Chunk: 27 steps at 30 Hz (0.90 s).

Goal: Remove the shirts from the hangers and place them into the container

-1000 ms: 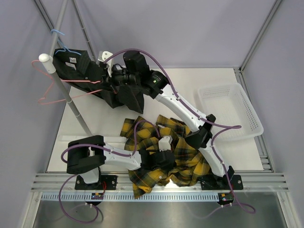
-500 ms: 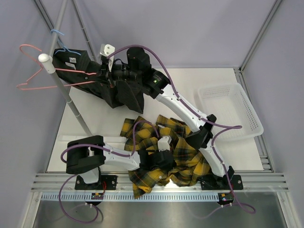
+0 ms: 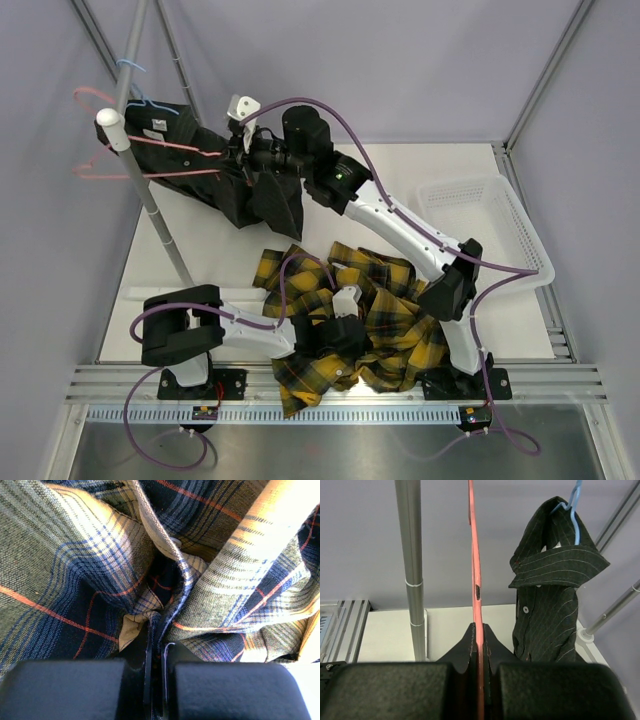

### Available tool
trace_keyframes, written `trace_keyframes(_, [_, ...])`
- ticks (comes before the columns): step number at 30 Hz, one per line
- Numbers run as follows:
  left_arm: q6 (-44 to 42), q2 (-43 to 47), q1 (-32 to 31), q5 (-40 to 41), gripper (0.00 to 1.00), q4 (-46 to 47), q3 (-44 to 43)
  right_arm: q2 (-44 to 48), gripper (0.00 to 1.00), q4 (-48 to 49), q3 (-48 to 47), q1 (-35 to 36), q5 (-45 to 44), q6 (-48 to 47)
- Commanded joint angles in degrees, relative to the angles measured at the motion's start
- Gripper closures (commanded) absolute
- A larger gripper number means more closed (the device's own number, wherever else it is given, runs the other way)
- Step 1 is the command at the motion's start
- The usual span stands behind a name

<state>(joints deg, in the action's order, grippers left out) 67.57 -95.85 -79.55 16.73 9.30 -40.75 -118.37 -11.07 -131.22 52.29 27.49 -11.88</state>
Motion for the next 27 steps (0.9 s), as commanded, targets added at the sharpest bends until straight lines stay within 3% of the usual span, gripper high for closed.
trace_keyframes(1, [-1.65, -5.48, 0.27, -1.09, 1.0, -13.43, 4.01, 3.58, 1.0, 5.89, -1.58, -2.28, -1.56, 1.94])
trace_keyframes(6, [-1.83, -5.75, 0.27, -0.82, 1.0, -13.96, 3.22, -1.34, 1.0, 0.0, -12.11, -2.81, 0.46, 1.95])
trace_keyframes(10, [-2.0, -5.66, 0.27, -0.83, 1.0, -14.57, 3.13, -2.4, 1.0, -1.32, -15.3, -3.16, -0.24, 2.56])
trace_keyframes(17, [-1.65, -5.04, 0.27, -0.56, 1.0, -14.57, 3.84, 8.58, 1.0, 10.36, 8.05, -3.16, -3.04, 4.41])
trace_keyframes(25, [-1.48, -4.17, 0.18, -0.3, 1.0, -14.75, 3.66, 12.28, 1.0, 13.44, 14.76, -3.78, -3.75, 6.08])
trace_keyframes(26, [-1.39, -3.9, 0.27, -0.12, 1.0, -14.84, 3.66, 12.37, 0.98, 13.27, 15.55, -3.78, -4.1, 6.34])
trace_keyframes(27, [-1.48, -3.9, 0.27, -0.03, 1.0, -15.01, 3.58, 12.72, 0.84, 13.35, 16.08, -3.78, -4.37, 6.52])
